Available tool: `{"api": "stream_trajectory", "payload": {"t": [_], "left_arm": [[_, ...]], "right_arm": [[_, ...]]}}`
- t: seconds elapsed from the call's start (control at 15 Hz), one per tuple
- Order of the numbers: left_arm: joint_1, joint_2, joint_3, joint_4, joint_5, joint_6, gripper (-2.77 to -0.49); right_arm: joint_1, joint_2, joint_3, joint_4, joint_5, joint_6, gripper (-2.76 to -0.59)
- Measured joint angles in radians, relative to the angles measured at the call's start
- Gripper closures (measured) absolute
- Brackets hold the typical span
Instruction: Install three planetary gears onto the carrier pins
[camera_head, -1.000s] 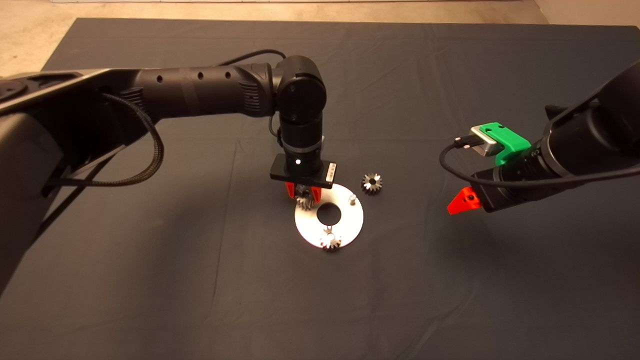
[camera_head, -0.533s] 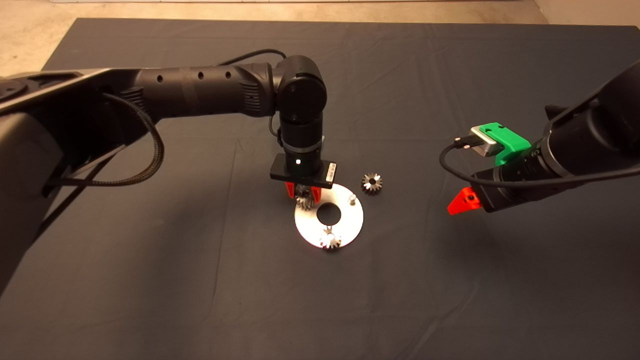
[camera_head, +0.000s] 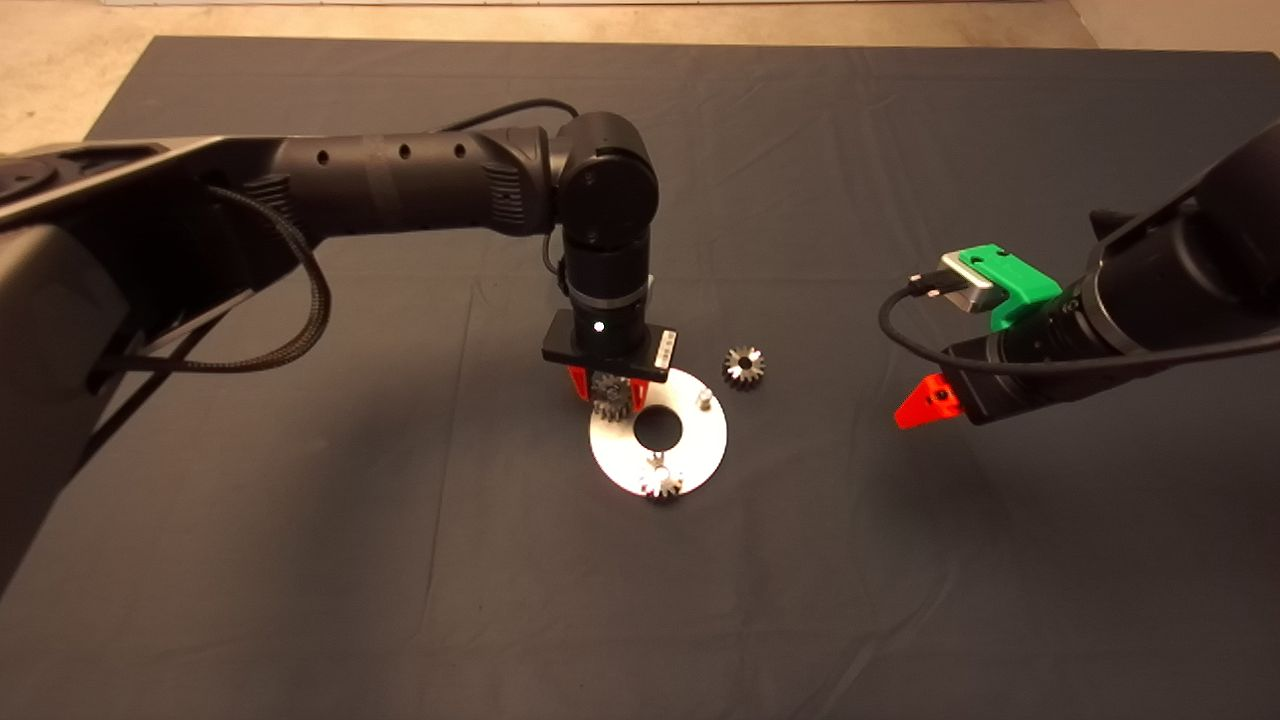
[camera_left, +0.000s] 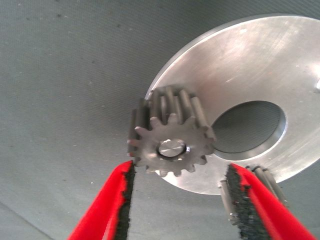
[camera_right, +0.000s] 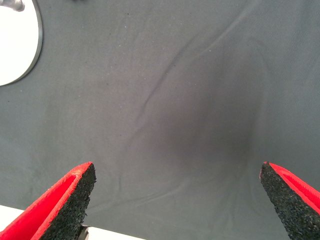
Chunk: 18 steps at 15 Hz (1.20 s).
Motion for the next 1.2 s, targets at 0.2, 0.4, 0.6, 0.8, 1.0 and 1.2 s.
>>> {"api": "stream_trajectory", "payload": {"t": [0.2, 0.4, 0.6, 0.8, 1.0, 1.2], "left_arm": [[-0.001, 0.001, 0.006, 0.0, 0.0, -0.001, -1.38], [-0.034, -0.003, 0.022, -0.001, -0.001, -0.001, -1.49], [-0.124, -0.029, 0.052, -0.001, -0.004, -0.013, -1.61], [-0.114, -0.073, 0.093, -0.003, -0.005, -0.026, -1.75], [-0.114, -0.144, 0.198, -0.003, -0.004, -0.078, -1.88], [-0.114, -0.225, 0.352, -0.003, -0.005, -0.155, -2.04]], "right_arm": [[0.0, 0.0, 0.0, 0.0, 0.0, 0.0, -2.46], [0.0, 0.0, 0.0, 0.0, 0.0, 0.0, -2.46], [0.0, 0.0, 0.0, 0.0, 0.0, 0.0, -2.46], [0.0, 0.005, -0.001, 0.0, -0.002, 0.0, -2.46], [-0.009, 0.034, -0.025, 0.0, -0.001, 0.0, -2.46], [-0.046, 0.091, -0.107, 0.0, -0.001, 0.0, -2.46]]}}
